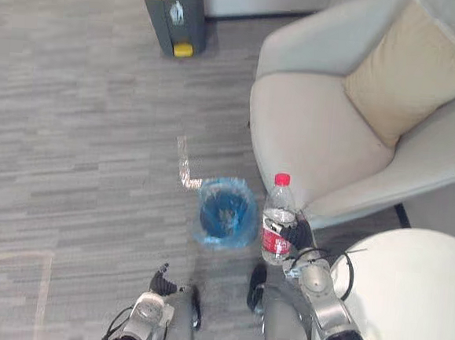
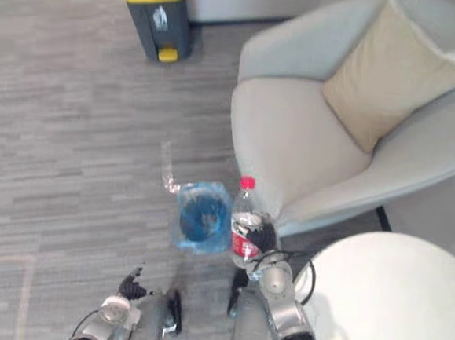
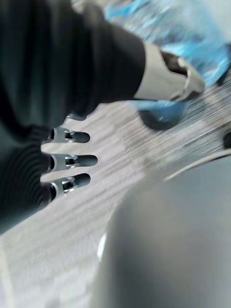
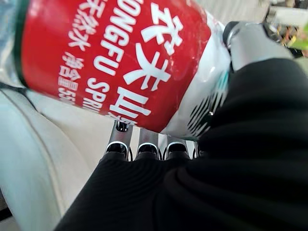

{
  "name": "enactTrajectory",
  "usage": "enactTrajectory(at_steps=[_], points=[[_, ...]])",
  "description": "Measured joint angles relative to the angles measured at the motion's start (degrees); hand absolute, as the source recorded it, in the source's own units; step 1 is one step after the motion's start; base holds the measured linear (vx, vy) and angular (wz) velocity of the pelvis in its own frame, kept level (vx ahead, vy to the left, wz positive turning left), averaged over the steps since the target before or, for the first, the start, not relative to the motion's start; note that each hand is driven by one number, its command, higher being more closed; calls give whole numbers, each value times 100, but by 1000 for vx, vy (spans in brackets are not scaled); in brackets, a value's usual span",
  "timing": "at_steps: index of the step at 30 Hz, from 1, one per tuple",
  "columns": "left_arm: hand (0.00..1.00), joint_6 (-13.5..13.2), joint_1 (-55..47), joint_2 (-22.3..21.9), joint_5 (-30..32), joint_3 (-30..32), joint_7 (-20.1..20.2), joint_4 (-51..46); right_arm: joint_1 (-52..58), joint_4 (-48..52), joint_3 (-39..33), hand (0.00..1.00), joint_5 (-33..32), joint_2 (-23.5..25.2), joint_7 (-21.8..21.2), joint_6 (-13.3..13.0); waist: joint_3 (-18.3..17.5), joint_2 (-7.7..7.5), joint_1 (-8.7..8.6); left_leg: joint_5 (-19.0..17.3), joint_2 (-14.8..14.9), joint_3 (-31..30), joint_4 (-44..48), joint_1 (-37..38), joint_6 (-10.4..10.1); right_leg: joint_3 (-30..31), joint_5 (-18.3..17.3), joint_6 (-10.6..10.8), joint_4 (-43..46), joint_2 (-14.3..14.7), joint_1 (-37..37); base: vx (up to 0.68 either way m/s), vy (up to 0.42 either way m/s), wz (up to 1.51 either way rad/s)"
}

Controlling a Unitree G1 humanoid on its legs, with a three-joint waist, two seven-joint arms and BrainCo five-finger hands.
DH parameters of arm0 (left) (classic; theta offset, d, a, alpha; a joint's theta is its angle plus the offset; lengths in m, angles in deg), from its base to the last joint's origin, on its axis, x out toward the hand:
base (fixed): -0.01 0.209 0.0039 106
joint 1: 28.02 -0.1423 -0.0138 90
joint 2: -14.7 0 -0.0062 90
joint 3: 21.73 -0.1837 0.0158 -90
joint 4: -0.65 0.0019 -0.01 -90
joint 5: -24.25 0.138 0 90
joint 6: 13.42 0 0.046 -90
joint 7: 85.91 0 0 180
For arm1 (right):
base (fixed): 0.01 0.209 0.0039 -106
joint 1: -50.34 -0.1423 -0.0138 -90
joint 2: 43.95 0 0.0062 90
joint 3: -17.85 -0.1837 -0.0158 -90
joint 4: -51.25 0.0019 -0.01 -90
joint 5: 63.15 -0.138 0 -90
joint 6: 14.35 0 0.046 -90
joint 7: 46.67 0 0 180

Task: Gather rubbish on tea table into small bin, then transfer packed bag to large trash can.

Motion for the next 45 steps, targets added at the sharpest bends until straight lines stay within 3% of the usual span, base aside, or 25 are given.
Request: enactTrajectory(at_steps=[3,8,14,25,36,37,45], points=[[0,-29,74,11,-174,208,-123,-198,-238,8,14,100,0,0,92,19,124,7,44,56,-9,-174,321,-567,56,-140,5,-35,277,-102,-442,-75,33,28],[0,-44,382,-21,-374,499,-281,-617,-847,255,40,100,8,-37,219,85,441,-62,257,107,-73,-443,706,-1456,69,-416,-30,-166,683,-301,-1134,-30,5,27],[0,-40,649,-161,-485,667,-380,-1033,-1699,250,312,100,197,-210,304,188,553,-173,395,222,-146,-661,796,-2280,70,-668,-31,-180,771,-430,-1747,7,6,22],[0,-56,871,-234,-487,657,-409,-1544,-2784,-263,289,100,210,-412,441,360,655,-271,671,294,-252,-815,945,-3019,24,-790,-246,-272,1173,-653,-2380,41,24,17],[0,-249,874,-249,-514,594,-411,-1884,-3268,-725,-344,100,160,-603,794,452,652,-275,736,419,-326,-849,972,-3566,15,-862,-268,-289,1344,-778,-2885,4,5,7],[0,-250,874,-251,-550,588,-411,-1884,-3287,-758,-408,0,147,-611,819,454,652,-275,742,424,-327,-849,972,-3569,12,-862,-269,-290,1350,-781,-2889,6,-9,3],[0,-283,909,-257,-682,533,-408,-2025,-3469,-935,-727,0,-37,-621,958,464,621,-281,743,528,-328,-849,990,-3883,7,-837,-261,-306,1426,-794,-3211,0,0,0]])
